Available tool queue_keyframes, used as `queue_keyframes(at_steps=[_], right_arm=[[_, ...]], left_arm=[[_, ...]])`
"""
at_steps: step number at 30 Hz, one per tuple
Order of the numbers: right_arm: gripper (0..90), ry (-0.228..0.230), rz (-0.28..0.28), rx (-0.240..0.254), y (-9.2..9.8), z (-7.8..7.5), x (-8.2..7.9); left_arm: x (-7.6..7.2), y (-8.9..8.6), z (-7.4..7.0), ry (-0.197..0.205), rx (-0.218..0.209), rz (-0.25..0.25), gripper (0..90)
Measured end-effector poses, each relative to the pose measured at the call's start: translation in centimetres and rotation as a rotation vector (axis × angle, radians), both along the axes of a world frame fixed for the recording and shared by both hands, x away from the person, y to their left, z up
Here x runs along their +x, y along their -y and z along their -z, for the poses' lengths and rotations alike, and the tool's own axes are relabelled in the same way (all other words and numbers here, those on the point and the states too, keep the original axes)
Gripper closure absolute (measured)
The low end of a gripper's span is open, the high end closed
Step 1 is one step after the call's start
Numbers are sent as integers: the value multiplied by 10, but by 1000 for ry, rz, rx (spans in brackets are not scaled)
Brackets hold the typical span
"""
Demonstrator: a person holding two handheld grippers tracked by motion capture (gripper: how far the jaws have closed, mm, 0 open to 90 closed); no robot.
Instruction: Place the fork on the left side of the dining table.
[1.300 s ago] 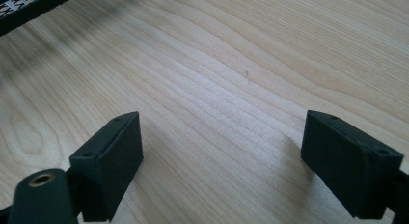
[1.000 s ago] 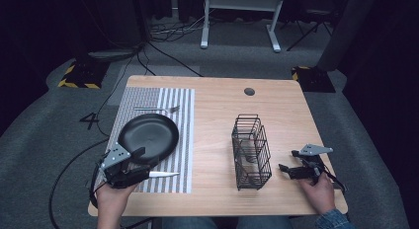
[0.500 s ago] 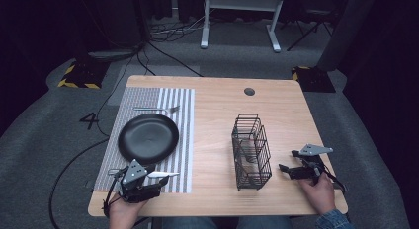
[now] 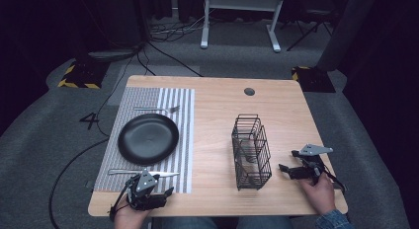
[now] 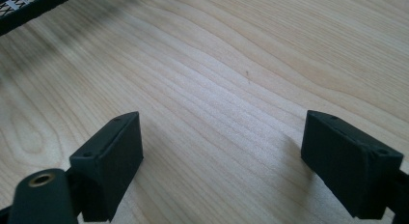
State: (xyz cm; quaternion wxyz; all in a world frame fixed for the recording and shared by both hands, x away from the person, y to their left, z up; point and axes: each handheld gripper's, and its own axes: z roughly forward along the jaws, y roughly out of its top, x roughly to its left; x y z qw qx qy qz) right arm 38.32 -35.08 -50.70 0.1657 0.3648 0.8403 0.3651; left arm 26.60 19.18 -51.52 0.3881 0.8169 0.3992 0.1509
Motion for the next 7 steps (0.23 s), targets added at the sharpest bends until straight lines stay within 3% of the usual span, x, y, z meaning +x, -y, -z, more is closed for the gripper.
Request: queue_keyframes(at_steps=[7], right_arm=[[148, 0, -1, 0, 0, 0, 0]], left_arm=[[-4, 4, 3, 36, 29, -4, 261]])
